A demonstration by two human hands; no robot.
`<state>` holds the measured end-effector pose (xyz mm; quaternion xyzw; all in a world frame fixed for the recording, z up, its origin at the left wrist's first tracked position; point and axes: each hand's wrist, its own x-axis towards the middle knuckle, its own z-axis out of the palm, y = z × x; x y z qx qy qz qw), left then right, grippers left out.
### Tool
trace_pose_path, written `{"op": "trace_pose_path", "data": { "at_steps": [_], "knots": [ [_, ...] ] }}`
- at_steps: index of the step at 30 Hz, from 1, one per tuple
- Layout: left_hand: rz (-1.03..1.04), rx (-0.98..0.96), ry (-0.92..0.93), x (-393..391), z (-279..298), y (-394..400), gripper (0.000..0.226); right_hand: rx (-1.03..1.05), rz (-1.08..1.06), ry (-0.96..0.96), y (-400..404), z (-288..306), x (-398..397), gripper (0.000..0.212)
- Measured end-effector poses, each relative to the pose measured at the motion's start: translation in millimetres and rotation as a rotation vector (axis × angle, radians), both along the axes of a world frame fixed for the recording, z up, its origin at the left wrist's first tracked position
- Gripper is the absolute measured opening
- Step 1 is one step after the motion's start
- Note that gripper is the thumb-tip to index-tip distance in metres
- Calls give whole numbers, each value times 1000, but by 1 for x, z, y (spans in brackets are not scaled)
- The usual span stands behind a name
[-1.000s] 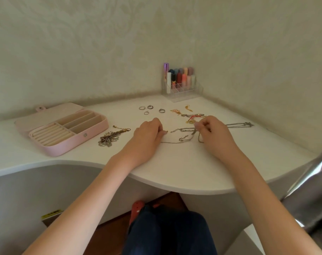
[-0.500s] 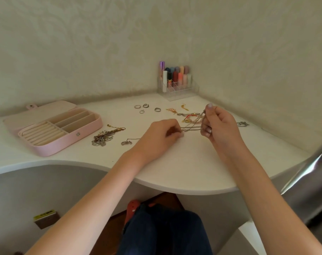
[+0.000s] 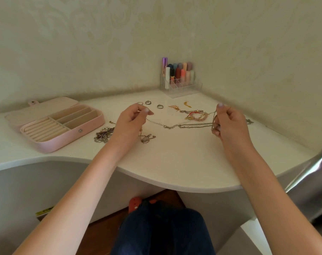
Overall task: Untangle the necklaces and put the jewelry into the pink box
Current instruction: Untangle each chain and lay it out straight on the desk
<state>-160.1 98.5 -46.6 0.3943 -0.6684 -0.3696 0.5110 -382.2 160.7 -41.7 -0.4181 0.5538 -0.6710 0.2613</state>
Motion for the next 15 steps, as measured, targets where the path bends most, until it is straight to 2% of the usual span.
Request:
{"op": "trace_pose_path", "data": {
  "at_steps": [6, 15],
  "knots": [
    [-80, 134, 239, 2, 3, 4, 22, 55, -90, 114, -6, -8, -8, 31],
    [-80, 166, 159, 2, 4, 7, 24, 79, -166, 195, -10, -15, -15, 30]
  ]
}}
